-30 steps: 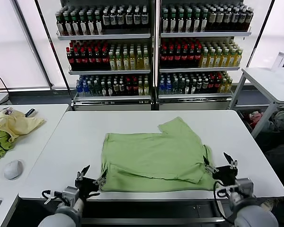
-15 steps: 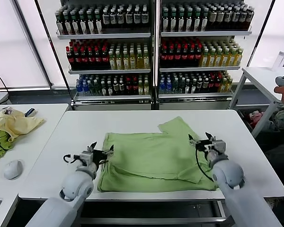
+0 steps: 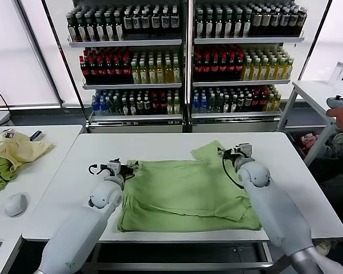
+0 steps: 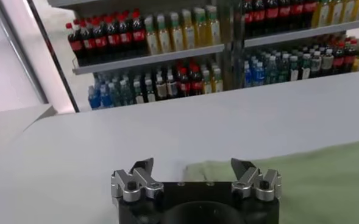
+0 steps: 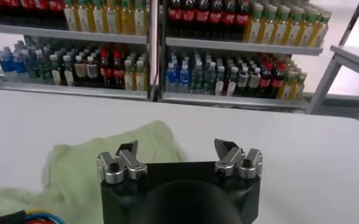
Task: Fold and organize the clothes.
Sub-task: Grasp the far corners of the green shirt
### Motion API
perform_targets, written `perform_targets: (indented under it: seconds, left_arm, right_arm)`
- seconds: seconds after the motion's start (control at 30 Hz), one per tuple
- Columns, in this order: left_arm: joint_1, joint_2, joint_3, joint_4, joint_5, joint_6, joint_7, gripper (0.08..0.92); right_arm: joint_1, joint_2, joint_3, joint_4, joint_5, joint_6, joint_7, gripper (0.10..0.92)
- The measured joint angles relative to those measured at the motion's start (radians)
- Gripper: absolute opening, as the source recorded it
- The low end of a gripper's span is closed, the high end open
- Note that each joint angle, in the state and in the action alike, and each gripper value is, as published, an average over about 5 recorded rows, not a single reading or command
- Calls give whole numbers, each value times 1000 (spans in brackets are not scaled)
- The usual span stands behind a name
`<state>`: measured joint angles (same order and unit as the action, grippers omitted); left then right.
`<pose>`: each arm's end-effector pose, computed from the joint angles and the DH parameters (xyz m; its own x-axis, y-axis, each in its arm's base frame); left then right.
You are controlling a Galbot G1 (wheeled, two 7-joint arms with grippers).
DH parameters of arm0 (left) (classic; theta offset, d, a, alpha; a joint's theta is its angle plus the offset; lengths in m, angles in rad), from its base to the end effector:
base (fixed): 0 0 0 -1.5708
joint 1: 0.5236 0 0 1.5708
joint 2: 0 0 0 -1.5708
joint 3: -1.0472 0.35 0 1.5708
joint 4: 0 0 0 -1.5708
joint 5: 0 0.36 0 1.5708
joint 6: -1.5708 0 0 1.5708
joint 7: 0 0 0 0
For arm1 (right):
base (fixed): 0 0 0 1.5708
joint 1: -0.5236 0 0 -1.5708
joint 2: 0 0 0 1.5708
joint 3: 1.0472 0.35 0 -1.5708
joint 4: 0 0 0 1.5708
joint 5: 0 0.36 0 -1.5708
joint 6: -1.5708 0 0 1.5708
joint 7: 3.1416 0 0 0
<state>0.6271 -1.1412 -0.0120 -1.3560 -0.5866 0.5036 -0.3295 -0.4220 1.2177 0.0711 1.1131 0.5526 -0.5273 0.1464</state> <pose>0.4675 0.0212 -0.2946 -0.8803 -0.0072 0.4744 0.0643 0.9889 0.1343 0.5436 -0.0436 -0.2569 -0.8766 -0.0538 0.4782 -0.0888 0.9948 -0.0508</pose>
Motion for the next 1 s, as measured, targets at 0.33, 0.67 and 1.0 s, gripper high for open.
perform_targets:
  seconds: [0.33,0.67,1.0]
  left_arm:
    - [-37,-10,12,43,-57,29,18,785]
    - [-39,-16,14,54,-97,52,33,501]
    - [-27,-15,8,51,-118,56,39,215]
  right_arm:
    - [81,72,-3,-166,-32,5,-44,822]
    - [103,99,2,-254,-38,-7,-77,596]
    - [102,97,3,-265,-22,-15,-105,356]
